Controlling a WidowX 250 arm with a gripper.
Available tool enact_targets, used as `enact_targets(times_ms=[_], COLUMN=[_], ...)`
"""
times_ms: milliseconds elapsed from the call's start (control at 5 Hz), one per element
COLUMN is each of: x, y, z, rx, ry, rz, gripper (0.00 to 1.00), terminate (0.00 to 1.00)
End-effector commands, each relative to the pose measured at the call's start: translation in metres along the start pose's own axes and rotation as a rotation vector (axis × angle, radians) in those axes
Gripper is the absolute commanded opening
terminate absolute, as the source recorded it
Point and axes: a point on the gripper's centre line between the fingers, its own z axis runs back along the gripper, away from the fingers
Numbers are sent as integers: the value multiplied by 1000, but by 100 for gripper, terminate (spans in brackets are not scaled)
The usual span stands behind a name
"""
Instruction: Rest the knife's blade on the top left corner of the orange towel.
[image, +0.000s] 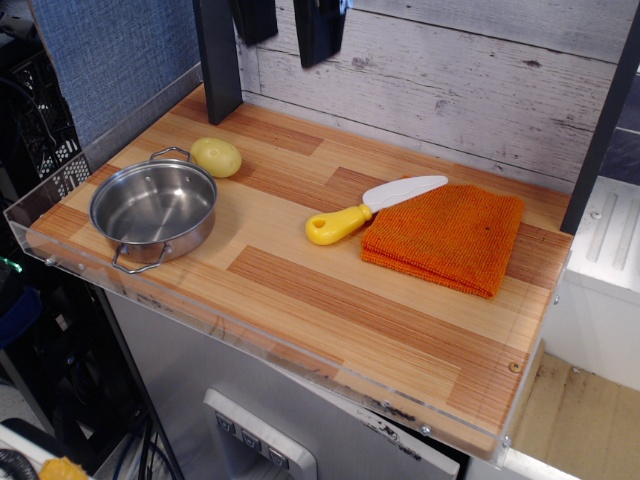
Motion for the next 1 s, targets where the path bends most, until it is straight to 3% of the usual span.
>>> enact_targets(times_ms=[0, 600, 800], x=[-2, -2, -2], y=[7, 7, 7], z=[11, 11, 11], rx=[16, 16, 16], ry=[-26, -26, -26], rz=[-1, -1, -1], gripper=[100, 100, 100], terminate=[0, 0, 100])
